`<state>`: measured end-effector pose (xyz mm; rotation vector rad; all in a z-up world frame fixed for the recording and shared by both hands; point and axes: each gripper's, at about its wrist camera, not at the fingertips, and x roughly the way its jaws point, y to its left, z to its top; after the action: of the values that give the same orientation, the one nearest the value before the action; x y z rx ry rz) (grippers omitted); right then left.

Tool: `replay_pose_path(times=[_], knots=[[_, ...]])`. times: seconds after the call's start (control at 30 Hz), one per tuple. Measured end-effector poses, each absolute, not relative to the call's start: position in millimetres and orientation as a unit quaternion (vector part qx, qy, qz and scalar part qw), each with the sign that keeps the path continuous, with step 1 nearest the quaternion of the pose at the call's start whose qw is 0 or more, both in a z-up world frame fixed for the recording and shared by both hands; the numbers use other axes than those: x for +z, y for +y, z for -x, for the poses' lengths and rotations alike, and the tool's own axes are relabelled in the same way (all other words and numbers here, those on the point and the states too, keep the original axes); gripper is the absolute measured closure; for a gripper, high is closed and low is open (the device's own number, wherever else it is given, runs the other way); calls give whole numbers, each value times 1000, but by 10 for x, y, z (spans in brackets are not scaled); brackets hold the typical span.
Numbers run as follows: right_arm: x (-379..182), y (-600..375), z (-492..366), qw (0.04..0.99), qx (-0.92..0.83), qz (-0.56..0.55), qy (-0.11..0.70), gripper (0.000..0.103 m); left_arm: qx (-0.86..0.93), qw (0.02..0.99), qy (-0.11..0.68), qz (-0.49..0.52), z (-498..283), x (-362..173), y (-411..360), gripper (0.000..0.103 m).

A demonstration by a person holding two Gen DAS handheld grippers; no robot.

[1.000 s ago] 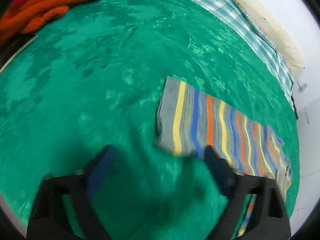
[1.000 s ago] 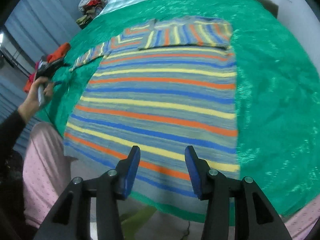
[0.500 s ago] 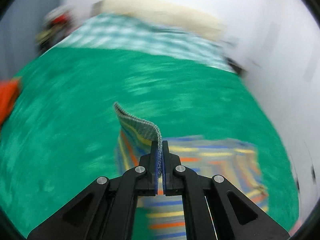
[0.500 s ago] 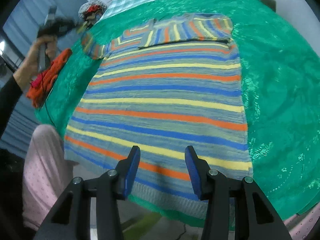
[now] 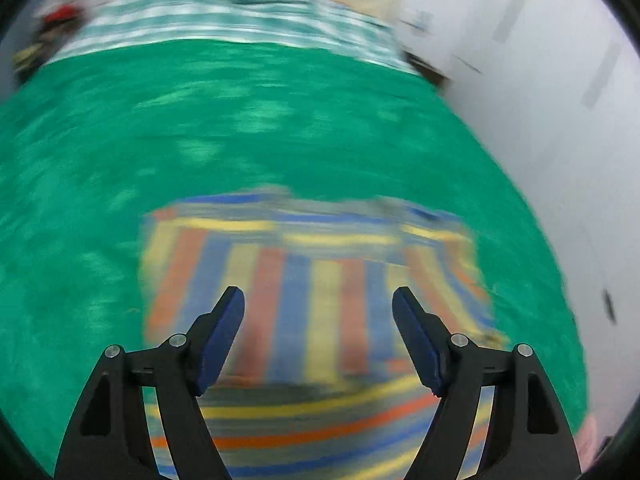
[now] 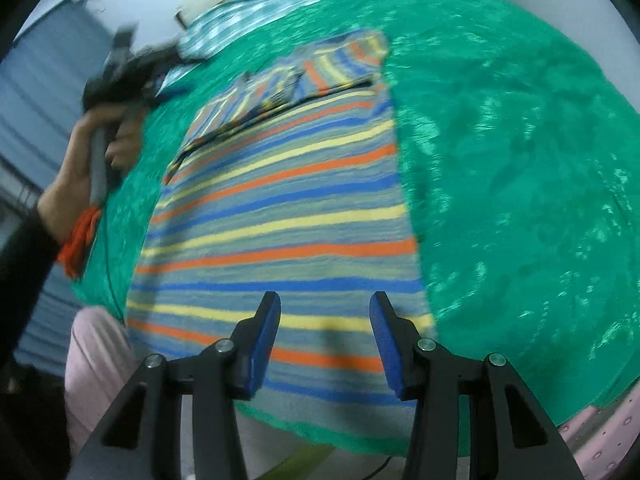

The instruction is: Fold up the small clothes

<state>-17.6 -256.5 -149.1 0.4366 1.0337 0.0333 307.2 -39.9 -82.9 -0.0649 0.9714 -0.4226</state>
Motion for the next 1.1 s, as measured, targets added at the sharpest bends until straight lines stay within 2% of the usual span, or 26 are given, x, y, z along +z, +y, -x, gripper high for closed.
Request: replay_pose_path(times=[0.07, 0.1, 0.13, 0.17, 0.27, 0.33, 0.37, 0.4, 0.43, 0.5, 0.57, 0.6, 0.63, 0.7, 0.83, 0.9, 1.0, 1.1], knots=[[-1457, -2599, 90, 848, 16, -199, 491, 56, -152, 870, 469, -13, -3154, -1061, -200, 33], [-1430, -2594, 28, 851, 18, -189, 490, 56, -131, 860, 491, -44, -3189, -1273, -135, 43], [-1406, -2581, -31, 852, 20, -179, 491, 56, -117, 841, 522, -76, -3210, -1505, -88, 70], [-1372, -2563, -99, 854, 24, -169, 492, 56, -108, 823, 547, -109, -3183, -1723, -13, 77], [-1239, -2561, -222, 855, 30, -152, 494, 56, -100, 844, 519, -90, -3021, -1621, 272, 77], [-1161, -2602, -324, 855, 28, -141, 499, 56, -101, 855, 507, -38, -3017, -1410, 433, 76], [-1113, -2627, -415, 854, 31, -140, 501, 56, -116, 858, 500, -14, -3041, -1340, 481, 61], [-1068, -2639, -491, 854, 36, -141, 499, 56, -125, 858, 498, 2, -3088, -1289, 504, 37], [-1010, -2645, -623, 856, 43, -142, 494, 56, -123, 859, 496, 7, -3155, -1273, 486, 32], [-934, -2621, -938, 856, 66, -157, 489, 56, -110, 859, 500, -4, -3306, -1345, 407, 31], [-907, -2593, -1341, 854, 93, -184, 477, 56, -99, 842, 530, -14, -3494, -1567, 349, 46], [-914, -2551, -1556, 857, 97, -184, 472, 56, -102, 834, 543, -16, -3533, -1695, 298, 69], [-944, -2497, -1797, 858, 101, -178, 471, 56, -112, 829, 547, -20, -3535, -1754, 257, 79], [-1040, -2376, -2201, 858, 101, -166, 475, 57, -113, 837, 533, -52, -3483, -1750, 176, 89], [-1407, -2132, -2791, 853, 129, -143, 485, 66, -109, 841, 524, -80, -3456, -1795, 105, 91], [-1808, -1994, -2903, 811, 136, -121, 555, 76, -106, 843, 521, -85, -3490, -1830, 137, 91], [-1839, -1917, -2612, 816, 140, -75, 556, 77, -103, 844, 520, -79, -3526, -1866, 215, 91], [-1796, -2022, -2227, 809, 135, -75, 567, 77, -95, 844, 522, -79, -3476, -1812, 331, 91]])
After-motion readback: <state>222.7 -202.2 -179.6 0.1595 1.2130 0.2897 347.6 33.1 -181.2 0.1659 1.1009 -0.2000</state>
